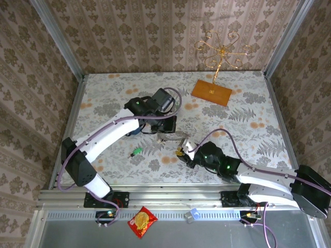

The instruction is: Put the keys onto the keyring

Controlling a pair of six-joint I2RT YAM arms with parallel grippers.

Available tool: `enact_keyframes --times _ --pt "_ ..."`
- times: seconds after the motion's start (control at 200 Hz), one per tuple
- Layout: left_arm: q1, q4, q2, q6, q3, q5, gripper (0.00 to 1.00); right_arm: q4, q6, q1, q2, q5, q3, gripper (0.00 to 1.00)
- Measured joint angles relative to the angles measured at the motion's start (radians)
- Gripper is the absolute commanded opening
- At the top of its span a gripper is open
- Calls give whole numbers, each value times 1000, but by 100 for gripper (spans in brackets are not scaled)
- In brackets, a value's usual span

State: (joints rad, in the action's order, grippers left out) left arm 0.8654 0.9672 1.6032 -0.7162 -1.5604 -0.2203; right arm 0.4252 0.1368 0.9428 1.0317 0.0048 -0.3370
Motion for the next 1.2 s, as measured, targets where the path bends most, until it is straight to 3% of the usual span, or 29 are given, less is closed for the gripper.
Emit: enact_keyframes --times 0.43,0.65,0.89,1.2 --pt "-82 157 25 -418 -40 -180 0 229 56 0 -50 -28 85 18" --pt "-90 169 25 -564 -37 -240 0 325 79 0 27 -42 85 19" --pt "-90 143 21 -661 5 -294 0 430 93 0 116 -34 84 20" --pt "-88 139 6 -687 7 -320 0 501 93 0 155 -5 56 21"
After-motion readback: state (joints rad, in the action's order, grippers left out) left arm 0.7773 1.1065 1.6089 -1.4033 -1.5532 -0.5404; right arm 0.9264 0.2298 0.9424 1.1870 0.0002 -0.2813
